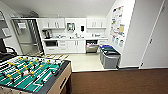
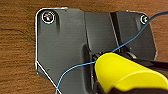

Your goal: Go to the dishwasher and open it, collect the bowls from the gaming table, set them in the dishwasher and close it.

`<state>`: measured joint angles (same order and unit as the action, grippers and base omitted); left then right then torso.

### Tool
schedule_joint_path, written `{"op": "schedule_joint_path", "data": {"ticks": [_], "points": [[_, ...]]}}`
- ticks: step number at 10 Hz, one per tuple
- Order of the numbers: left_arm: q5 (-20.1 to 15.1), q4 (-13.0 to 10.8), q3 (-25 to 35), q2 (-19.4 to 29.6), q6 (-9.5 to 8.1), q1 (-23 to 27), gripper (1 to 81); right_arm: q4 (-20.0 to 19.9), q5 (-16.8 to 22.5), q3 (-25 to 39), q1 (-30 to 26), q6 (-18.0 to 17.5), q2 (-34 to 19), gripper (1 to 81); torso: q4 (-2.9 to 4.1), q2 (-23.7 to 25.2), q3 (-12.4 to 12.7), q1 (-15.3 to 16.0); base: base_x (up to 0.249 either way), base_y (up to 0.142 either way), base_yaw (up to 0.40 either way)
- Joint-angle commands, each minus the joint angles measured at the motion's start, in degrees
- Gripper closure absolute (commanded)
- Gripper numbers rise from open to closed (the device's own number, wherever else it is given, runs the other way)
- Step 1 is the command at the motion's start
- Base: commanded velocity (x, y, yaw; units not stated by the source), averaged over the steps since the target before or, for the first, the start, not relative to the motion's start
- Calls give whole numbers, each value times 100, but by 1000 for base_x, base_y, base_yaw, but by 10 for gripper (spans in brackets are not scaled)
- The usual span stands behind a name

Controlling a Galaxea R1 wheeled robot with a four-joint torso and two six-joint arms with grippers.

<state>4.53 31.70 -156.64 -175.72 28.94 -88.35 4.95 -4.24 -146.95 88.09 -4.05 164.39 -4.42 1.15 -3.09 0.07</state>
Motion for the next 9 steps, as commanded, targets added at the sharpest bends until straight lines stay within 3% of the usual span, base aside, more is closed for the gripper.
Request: {"op": "schedule_joint_path", "data": {"ticks": [1,9], "points": [[-392,-58,28,-17,50,208,811,59,301,9,-269,27,-70,811,0,0,0,0,191,-76,0],[-392,-85,28,-17,50,208,811,58,301,-8,-252,27,-62,811,0,2,0,0,191,-80,0]]}}
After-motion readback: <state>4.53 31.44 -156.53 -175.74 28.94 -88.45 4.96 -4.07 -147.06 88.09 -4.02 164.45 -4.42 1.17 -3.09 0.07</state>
